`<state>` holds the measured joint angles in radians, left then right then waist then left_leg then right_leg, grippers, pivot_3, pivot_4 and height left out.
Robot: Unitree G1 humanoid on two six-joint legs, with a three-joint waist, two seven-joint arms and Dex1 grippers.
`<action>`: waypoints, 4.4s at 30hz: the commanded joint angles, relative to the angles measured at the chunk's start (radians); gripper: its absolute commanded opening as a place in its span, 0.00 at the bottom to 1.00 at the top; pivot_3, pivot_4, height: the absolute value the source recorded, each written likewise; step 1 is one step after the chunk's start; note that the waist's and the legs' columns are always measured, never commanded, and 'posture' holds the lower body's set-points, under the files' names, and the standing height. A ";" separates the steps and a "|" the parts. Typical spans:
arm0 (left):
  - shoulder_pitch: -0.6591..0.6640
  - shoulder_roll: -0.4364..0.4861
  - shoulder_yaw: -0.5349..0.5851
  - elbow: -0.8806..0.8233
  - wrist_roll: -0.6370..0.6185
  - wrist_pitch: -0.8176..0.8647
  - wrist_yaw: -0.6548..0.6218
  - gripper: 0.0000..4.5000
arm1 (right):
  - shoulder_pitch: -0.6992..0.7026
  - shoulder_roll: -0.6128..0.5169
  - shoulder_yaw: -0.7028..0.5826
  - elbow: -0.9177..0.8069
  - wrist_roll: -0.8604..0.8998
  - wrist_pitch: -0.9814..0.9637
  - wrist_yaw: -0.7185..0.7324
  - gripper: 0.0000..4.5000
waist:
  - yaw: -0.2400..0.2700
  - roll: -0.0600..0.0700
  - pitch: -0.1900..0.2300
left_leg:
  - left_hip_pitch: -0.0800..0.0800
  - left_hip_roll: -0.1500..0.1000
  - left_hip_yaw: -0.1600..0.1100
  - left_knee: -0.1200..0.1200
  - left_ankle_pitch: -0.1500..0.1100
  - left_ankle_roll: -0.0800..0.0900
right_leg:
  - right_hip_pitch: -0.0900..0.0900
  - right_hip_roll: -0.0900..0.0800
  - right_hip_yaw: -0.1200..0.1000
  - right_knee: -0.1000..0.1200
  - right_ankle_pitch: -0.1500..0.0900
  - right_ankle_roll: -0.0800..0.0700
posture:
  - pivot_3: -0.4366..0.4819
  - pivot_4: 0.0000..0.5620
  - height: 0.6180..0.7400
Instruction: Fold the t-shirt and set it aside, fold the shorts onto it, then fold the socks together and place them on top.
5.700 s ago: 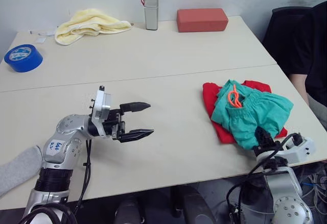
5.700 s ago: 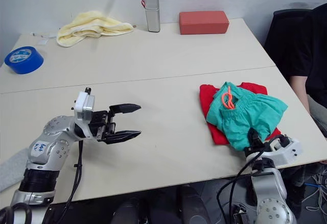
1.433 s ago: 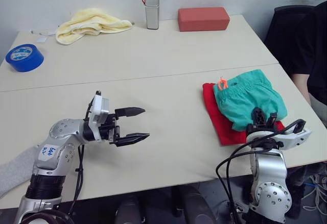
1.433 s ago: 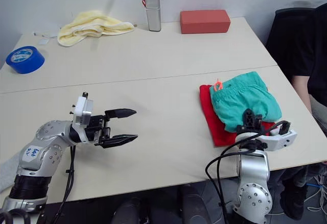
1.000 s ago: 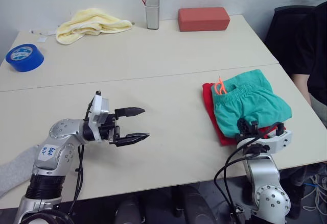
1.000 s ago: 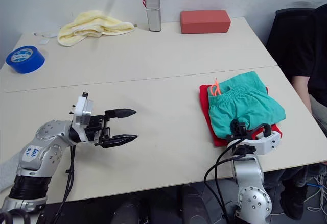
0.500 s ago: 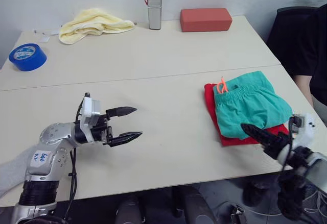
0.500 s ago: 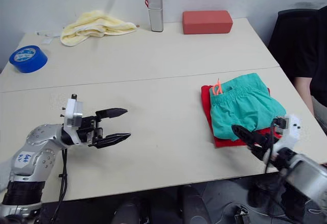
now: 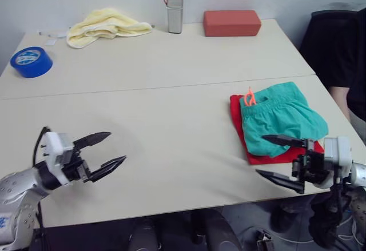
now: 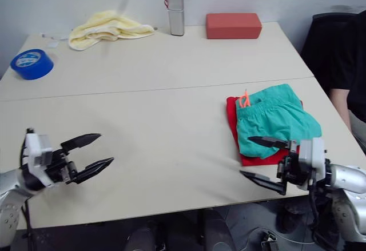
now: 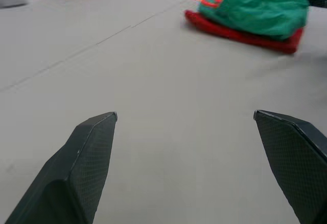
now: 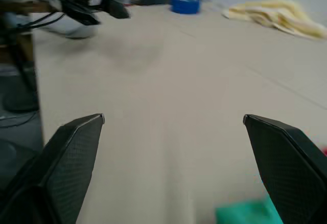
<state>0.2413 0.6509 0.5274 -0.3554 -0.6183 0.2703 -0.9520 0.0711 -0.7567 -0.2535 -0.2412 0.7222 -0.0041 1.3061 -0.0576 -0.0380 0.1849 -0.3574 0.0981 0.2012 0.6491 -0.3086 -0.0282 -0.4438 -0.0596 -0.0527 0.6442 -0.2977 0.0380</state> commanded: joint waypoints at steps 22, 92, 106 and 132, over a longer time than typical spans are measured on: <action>0.634 -0.413 0.590 0.181 -0.146 -0.136 0.296 1.00 | -0.086 0.140 0.195 -0.084 0.031 -0.079 0.222 0.99 | 0.001 -0.020 -0.009 | 0.002 0.002 -0.010 0.004 -0.014 0.006 | 0.009 -0.003 -0.011 -0.022 -0.008 -0.016 | 0.48 0.27 1.00; 0.044 -0.071 0.263 0.373 -1.123 0.477 1.305 0.01 | -0.066 0.125 0.162 -0.097 -0.027 -0.178 0.187 1.00 | 0.059 0.019 -0.012 | 0.006 -0.010 -0.042 0.009 -0.013 0.006 | 0.027 -0.006 -0.016 -0.014 -0.006 -0.014 | 0.48 0.27 1.00; -0.200 0.025 -0.038 0.153 -1.194 0.646 1.296 0.01 | 0.044 0.069 0.045 -0.112 -0.030 -0.207 0.166 1.00 | 0.056 0.016 -0.011 | 0.005 -0.014 -0.044 0.006 -0.013 0.008 | 0.028 -0.012 -0.021 -0.016 -0.001 -0.006 | 0.48 0.27 1.00; -0.266 -0.032 -0.352 -0.059 -0.932 0.696 1.112 0.45 | 0.074 0.076 0.036 -0.155 -0.035 -0.153 0.039 1.00 | 0.055 0.016 -0.009 | 0.005 -0.017 -0.054 0.004 -0.006 0.006 | 0.030 -0.002 -0.019 -0.017 0.001 -0.002 | 0.48 0.27 1.00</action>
<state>-0.0419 0.5668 0.1072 -0.3785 -1.5361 0.9509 0.2633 0.1414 -0.6765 -0.1986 -0.3577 0.6593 -0.1815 1.3753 -0.0023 -0.0224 0.1758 -0.3523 0.0815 0.1468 0.6530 -0.3143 -0.0219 -0.4147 -0.0614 -0.0720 0.6272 -0.2972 0.0352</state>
